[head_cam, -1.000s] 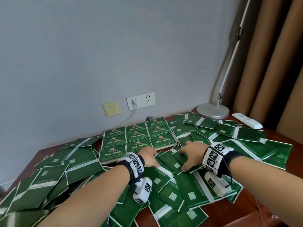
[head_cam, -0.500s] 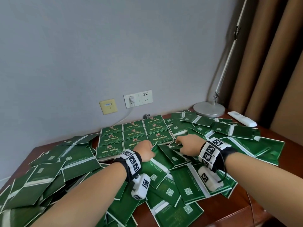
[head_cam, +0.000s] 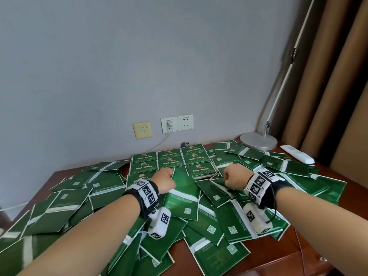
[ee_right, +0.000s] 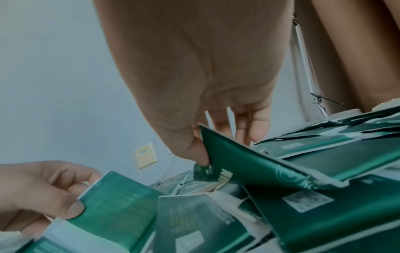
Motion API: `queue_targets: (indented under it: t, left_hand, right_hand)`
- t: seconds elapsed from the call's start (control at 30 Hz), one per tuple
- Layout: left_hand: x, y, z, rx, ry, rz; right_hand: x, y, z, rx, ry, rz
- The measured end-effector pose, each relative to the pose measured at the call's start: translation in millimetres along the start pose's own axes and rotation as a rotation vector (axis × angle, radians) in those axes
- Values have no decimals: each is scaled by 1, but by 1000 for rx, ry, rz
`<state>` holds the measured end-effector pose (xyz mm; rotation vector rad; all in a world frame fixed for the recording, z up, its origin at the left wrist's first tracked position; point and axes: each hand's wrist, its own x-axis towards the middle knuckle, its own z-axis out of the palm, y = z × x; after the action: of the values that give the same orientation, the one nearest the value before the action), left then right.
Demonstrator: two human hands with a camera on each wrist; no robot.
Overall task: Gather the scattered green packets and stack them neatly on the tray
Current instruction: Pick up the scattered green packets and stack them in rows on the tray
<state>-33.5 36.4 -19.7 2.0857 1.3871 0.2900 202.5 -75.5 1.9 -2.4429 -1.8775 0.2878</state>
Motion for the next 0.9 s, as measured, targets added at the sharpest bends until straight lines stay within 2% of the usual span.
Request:
queue_targets:
  t: [0.17, 0.27, 0.4, 0.5, 0.7, 0.77, 0.9]
  left_hand:
    - [-10, -6, -13, 18, 83, -4]
    - [4, -24, -19, -26, 106, 21]
    - [-14, -19, -27, 9, 128, 67]
    - [-25, -14, -26, 68, 80, 129]
    - [-32, -7, -18, 239, -211, 195]
    - [-31, -3, -16, 259, -216, 204]
    - [-18, 1, -5, 264, -170, 216]
  right_hand:
    - [0, -18, -9, 183, 58, -13]
    - [0, -25, -13, 321, 76, -32]
    - [-1, -28, -13, 466, 24, 0]
    - [-3, -22, -11, 540, -10, 55]
    - [-20, -7, -11, 565, -161, 196]
    - [-22, 1, -8, 474, -181, 202]
    - [-16, 12, -6, 288, -111, 122]
